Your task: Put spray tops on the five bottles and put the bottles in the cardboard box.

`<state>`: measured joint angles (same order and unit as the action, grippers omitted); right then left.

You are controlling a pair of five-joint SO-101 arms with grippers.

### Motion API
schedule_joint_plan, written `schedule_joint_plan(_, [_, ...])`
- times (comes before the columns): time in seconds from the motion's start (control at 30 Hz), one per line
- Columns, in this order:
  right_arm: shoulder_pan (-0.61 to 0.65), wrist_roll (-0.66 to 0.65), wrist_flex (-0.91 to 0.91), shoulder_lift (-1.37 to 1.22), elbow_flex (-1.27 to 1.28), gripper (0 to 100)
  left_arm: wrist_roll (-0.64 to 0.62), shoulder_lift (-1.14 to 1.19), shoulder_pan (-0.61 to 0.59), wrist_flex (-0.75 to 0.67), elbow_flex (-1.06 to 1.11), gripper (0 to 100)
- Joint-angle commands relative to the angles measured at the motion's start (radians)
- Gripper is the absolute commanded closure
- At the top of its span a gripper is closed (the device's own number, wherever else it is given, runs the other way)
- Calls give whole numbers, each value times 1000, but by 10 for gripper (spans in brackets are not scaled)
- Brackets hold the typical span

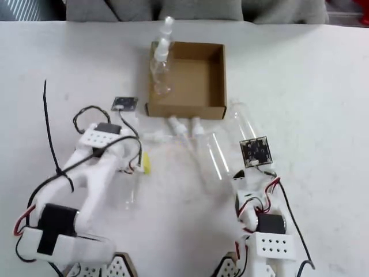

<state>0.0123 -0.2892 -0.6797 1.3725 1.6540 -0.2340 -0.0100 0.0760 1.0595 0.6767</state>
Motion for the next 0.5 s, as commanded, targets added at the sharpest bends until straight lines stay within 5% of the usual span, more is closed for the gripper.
schedule_joint_plan(0.0, [1,-8,19,10,-8,811,-32,47,-48,52,-54,650])
schedule_joint_plan(0.47, [4,-8,19,10,-8,811,-32,47,-53,166,-144,596])
